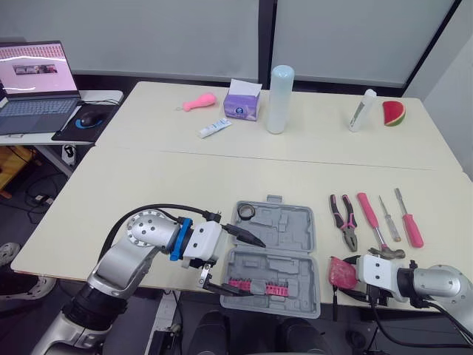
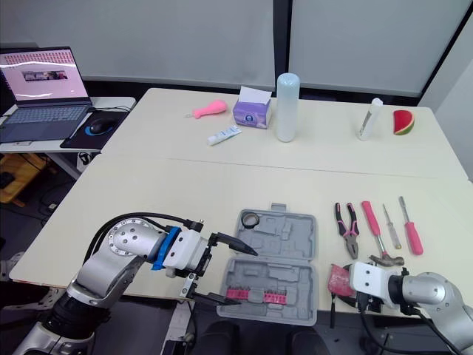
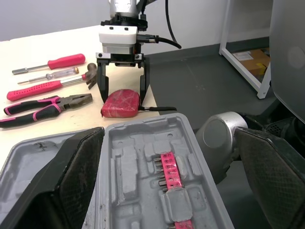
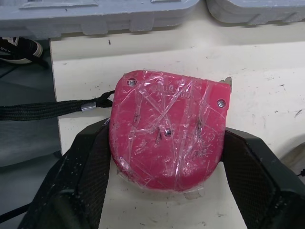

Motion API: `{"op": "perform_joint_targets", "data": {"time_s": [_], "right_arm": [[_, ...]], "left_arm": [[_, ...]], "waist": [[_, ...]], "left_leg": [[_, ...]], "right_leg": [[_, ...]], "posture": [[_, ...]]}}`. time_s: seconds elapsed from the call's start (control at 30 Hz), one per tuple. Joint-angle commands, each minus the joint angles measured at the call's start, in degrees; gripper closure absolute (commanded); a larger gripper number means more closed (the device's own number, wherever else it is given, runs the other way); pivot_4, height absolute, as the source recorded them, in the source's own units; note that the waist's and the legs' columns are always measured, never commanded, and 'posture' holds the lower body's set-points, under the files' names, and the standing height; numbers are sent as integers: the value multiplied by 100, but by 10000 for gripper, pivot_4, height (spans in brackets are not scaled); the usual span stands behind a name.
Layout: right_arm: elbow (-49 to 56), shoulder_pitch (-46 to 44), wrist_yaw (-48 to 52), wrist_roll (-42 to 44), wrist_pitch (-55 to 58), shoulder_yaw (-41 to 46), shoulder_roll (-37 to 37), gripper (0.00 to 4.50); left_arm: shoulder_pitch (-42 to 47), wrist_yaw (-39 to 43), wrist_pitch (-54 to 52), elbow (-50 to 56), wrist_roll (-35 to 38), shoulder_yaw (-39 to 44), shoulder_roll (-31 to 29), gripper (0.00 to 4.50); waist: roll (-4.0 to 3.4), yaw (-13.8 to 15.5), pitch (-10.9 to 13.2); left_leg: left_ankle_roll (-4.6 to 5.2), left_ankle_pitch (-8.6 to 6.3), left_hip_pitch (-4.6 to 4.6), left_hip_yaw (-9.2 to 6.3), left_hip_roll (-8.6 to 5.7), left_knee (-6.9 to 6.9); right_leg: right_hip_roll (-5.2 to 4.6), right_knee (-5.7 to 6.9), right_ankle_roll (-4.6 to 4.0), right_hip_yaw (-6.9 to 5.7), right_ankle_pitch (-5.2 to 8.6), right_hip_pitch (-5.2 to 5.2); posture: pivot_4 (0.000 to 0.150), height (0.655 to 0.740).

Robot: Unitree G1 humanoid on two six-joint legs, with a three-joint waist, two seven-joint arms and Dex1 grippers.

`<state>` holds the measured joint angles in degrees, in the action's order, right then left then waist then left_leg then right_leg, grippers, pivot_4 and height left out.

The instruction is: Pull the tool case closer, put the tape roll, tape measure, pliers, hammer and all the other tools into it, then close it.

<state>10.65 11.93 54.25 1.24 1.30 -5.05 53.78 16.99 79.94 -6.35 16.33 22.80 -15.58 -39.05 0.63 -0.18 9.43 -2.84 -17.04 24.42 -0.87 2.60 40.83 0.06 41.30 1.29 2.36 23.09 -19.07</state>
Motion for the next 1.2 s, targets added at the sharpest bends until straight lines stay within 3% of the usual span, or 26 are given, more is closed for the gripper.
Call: {"op": "perform_joint_targets", "data": {"time_s": [0.03,0.23,0.33,0.5,0.73,1.2], "right_arm": [[686,57,121,247,576,482,253,13790],[1927,-745,621,711,2498,611,967,13790],[2209,-1766,928,836,3307,103,1159,13790],[1815,-3599,1253,571,4111,-1082,777,13790],[375,-5382,1817,-102,3922,-2495,-83,13790],[-2445,-6469,2222,-1411,2081,-3462,-1285,13790]], "left_arm": [[107,-168,-180,99,78,165,-30,0],[120,-616,-733,76,104,538,-221,0],[147,-800,-888,47,38,649,-276,0],[288,-1036,-996,-89,-143,725,-342,0],[330,-1088,-1053,-176,-187,787,-412,0],[166,-1181,-880,-195,-296,877,-430,0]], "waist": [[0,-2,0],[-3,-35,-2],[-5,-42,-1],[-4,-36,0],[-5,-72,0],[-4,-161,1]], "left_leg": [[0,0,0,0,0,0],[2,-1,-5,-3,8,0],[6,-3,-6,-4,6,0],[10,-5,-4,-9,4,1],[2,-1,-1,-6,2,1],[-1,1,4,0,3,8]], "right_leg": [[-1,1,0,0,0,0],[-2,8,0,2,0,0],[-4,9,0,1,0,-1],[-12,7,-1,-2,0,-3],[-21,9,-1,-3,0,-15],[-25,58,-1,-4,0,-48]], "posture": [[1500,6921],[1500,6921],[1500,6921],[1500,6921],[1500,6921],[1500,6921]]}}
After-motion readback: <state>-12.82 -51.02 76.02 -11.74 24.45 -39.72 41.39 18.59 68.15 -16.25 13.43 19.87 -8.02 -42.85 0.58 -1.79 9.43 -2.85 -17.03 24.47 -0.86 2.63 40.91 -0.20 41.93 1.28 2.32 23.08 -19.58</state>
